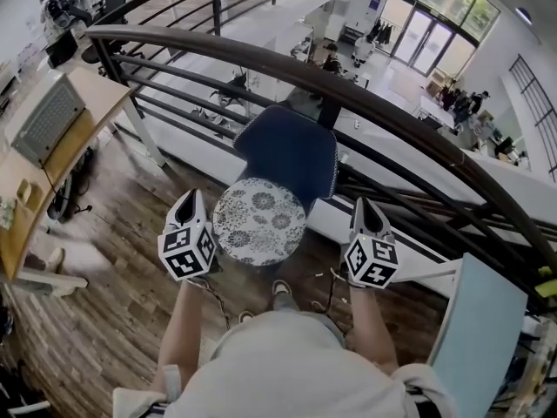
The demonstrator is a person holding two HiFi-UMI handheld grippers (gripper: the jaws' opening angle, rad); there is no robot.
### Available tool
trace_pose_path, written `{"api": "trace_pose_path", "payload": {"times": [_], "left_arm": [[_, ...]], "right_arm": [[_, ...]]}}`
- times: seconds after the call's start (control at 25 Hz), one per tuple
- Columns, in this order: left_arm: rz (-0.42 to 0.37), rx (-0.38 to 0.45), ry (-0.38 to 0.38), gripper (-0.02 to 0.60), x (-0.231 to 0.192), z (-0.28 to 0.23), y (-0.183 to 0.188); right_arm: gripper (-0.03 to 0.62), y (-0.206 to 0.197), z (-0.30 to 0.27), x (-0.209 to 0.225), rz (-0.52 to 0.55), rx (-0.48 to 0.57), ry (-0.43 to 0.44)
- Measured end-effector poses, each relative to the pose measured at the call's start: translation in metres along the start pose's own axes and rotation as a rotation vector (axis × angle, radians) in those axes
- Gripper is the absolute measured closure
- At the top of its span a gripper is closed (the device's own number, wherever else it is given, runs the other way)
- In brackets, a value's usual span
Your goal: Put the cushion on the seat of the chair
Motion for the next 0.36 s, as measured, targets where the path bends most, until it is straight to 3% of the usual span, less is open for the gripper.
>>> {"api": "trace_pose_path", "payload": {"times": [0.36], "left_arm": [[0.004, -0.019, 0.008, 0.571, -0.0019, 0.0005, -0.0043]], "right_arm": [[0.594, -0.0003, 0.0021, 0.007, 0.007, -0.011, -0.014]]}}
Point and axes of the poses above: the fingertips, and each gripper's own axes: z backward along the fingers, x to its right, y out of its top, the point moved 6 cm from there along z, backward along the fingers, and after that the axes turned 2 degrees about -x, right-handed, at the moved point
